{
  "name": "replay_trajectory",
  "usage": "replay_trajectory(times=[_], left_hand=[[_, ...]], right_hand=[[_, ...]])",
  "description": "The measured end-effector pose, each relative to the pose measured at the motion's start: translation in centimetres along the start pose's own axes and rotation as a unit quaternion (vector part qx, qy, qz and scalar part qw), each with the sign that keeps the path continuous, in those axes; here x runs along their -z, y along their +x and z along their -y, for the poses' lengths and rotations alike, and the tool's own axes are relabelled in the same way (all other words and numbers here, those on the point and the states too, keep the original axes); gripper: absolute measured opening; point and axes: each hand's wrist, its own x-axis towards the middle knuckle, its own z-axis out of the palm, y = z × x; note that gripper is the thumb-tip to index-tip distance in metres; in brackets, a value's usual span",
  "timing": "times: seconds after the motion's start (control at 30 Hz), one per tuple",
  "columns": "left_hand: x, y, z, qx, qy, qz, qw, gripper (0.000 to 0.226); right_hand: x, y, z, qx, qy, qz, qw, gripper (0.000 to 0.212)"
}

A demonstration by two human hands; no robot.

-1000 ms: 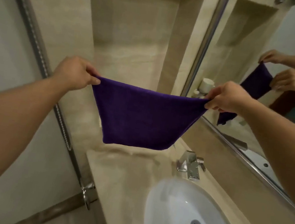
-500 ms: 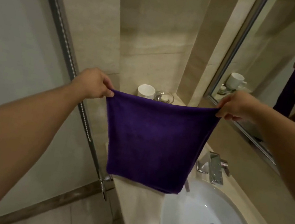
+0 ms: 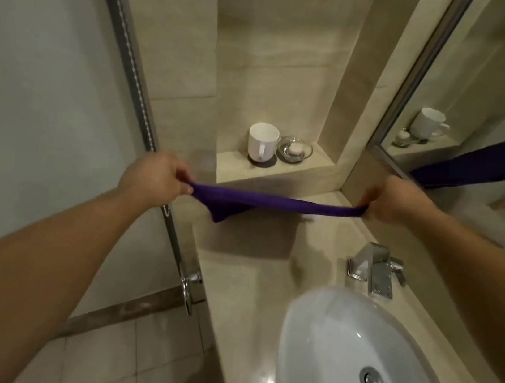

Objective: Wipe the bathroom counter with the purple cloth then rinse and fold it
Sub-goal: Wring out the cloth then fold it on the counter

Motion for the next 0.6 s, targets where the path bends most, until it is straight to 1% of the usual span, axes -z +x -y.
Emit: replay_trajectory(times=[0.07, 0.17, 0.3, 0.4, 0.53, 0.6], left_hand=[[-3.3, -2.3, 1.5, 0.02, 0.017, 0.046, 0.999, 0.02], [-8.3, -5.3, 3.2, 0.04, 0.034, 0.109, 0.993, 0.027], [-13.8, -9.2, 4.6, 0.077, 0.001, 0.174, 0.982, 0.024], [-16.3, -10.8, 5.2, 0.07, -0.003, 0.223, 0.972, 0.026], [-17.4, -11.7, 5.7, 0.067, 0.003, 0.315, 0.947, 0.019], [-17.5, -11.9, 5.9, 0.07, 0.004, 0.342, 0.937, 0.019]], right_hand=[[-3.8, -0.8, -0.9, 0.006, -0.031, 0.039, 0.999, 0.015], [-9.7, -2.1, -2.1, 0.007, -0.062, 0.073, 0.995, 0.016], [-15.9, -4.4, -3.7, 0.027, -0.11, 0.113, 0.987, 0.017], [-17.8, -5.7, -4.9, 0.012, -0.127, 0.142, 0.982, 0.021], [-18.7, -6.7, -5.9, -0.015, -0.141, 0.194, 0.971, 0.021], [-18.8, -6.8, -5.9, -0.018, -0.152, 0.225, 0.962, 0.021]])
